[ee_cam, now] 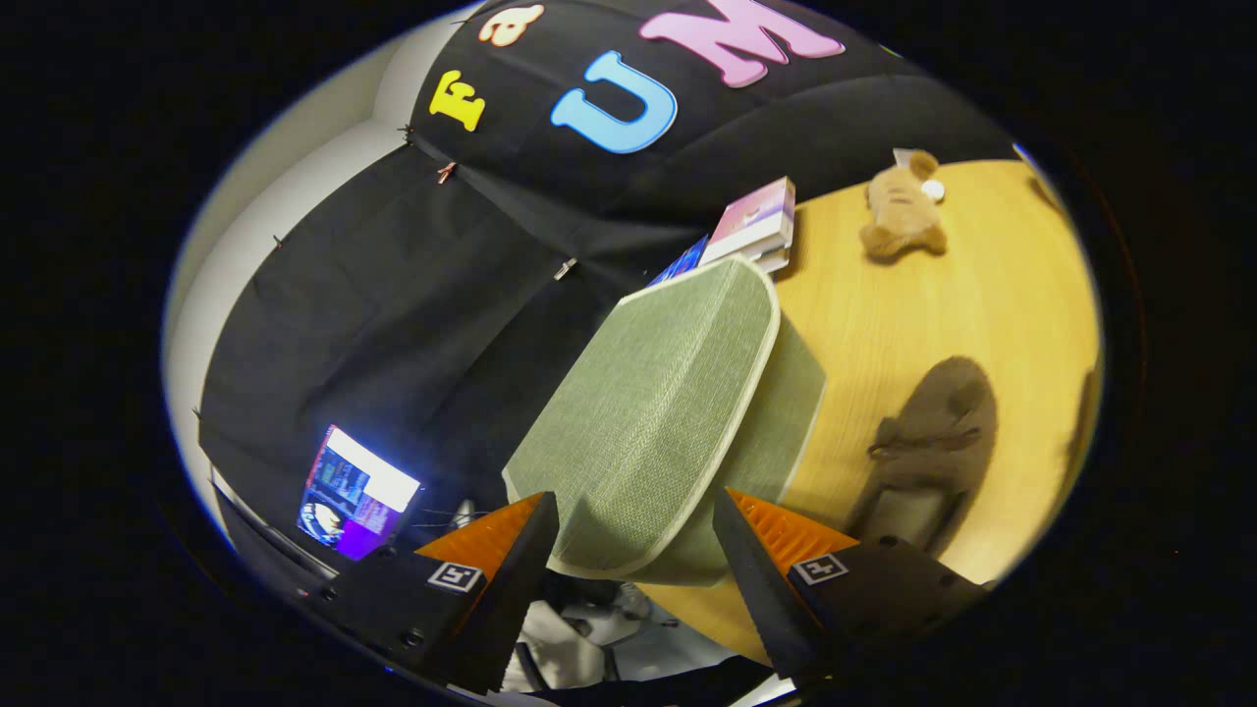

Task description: Open the storage box then place both shoes into the box .Put the left shoe in first, then the right shoe, with the right side of both shoes facing outward in a uniform manner.

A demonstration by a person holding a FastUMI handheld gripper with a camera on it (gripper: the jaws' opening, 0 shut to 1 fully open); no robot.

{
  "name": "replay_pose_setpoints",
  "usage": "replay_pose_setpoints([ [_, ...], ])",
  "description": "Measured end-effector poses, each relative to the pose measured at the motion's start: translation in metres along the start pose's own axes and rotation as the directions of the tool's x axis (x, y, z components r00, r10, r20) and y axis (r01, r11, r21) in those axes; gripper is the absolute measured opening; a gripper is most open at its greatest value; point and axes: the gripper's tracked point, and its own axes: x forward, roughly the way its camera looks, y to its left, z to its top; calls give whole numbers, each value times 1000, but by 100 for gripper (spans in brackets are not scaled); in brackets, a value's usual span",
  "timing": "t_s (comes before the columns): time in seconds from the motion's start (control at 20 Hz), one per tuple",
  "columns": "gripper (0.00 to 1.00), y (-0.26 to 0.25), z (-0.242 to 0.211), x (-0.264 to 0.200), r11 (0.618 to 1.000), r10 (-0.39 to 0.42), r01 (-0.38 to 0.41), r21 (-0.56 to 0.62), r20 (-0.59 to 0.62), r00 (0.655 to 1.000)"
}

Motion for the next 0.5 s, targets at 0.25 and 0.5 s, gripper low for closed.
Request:
replay_pose_setpoints([
  [0.25,98,1,-13,20,980,135,-121,156,-85,987],
  [0.5,89,-4,-16,24,943,188,-149,298,-109,976],
])
